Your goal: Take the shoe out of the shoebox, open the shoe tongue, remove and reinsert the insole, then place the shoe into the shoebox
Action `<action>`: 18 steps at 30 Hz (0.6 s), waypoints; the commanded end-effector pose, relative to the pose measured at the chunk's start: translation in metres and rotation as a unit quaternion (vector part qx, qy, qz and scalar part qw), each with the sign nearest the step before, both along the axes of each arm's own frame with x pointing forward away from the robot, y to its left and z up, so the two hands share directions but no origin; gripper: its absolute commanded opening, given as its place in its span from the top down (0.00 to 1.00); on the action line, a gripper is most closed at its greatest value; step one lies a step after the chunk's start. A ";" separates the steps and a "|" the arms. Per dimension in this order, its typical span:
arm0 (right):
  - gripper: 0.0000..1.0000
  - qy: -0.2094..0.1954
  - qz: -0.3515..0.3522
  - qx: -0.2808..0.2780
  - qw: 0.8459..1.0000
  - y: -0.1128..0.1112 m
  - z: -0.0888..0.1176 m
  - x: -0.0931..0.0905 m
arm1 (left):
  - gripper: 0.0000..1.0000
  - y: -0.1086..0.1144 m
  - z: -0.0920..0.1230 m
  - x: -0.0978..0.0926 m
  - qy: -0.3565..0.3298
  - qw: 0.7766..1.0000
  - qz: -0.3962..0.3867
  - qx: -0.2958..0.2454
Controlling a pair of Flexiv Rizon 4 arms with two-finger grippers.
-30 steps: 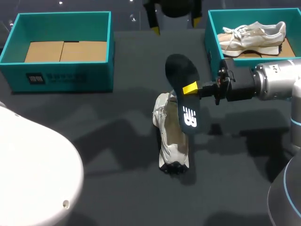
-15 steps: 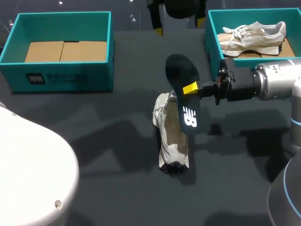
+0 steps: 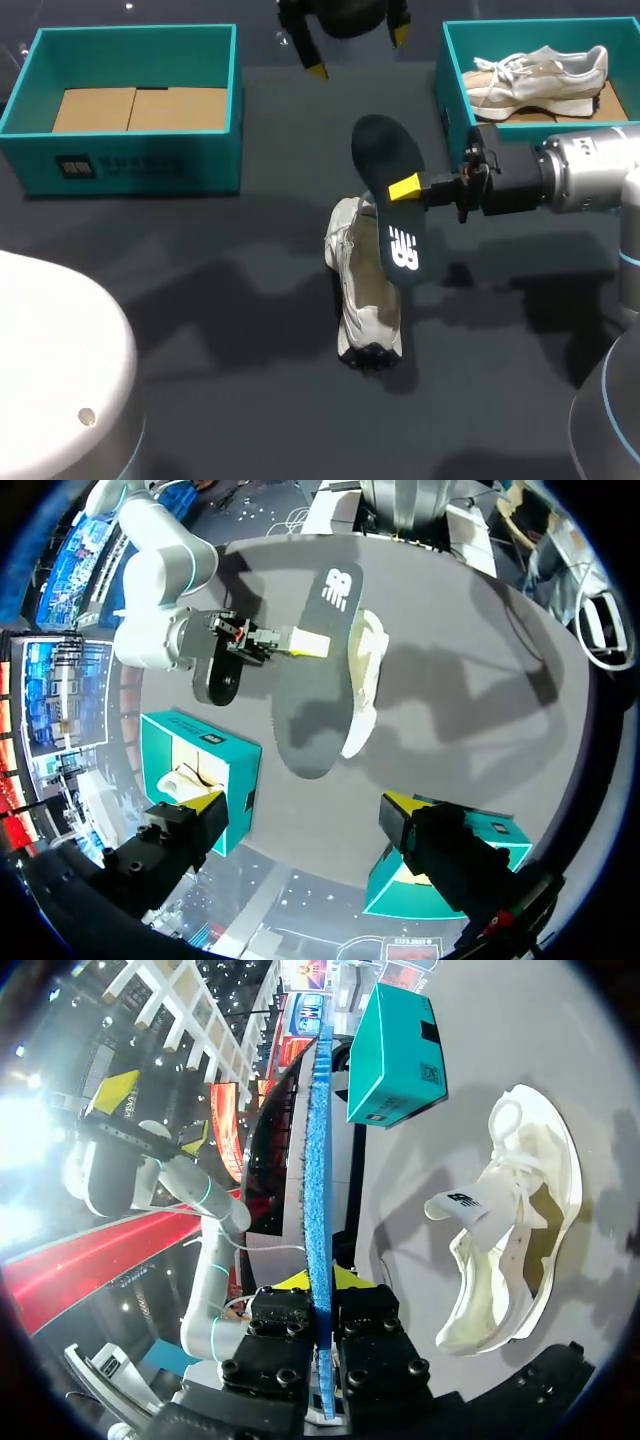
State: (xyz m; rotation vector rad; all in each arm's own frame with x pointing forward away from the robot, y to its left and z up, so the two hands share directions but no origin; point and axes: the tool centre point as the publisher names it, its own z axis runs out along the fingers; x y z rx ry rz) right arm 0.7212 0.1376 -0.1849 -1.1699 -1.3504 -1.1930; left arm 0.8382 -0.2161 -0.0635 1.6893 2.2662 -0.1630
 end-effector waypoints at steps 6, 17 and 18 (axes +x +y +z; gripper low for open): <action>1.00 0.000 0.000 -0.001 1.000 0.001 -0.001 0.000 | 0.00 0.036 -0.018 -0.012 -0.009 0.981 -0.004 -0.195; 1.00 0.000 0.000 -0.001 1.000 0.001 -0.001 0.000 | 0.00 0.059 -0.022 -0.034 -0.026 0.942 -0.043 -0.332; 1.00 0.000 0.000 -0.001 1.000 0.001 -0.001 0.000 | 0.00 0.061 -0.023 -0.035 -0.032 0.938 -0.041 -0.342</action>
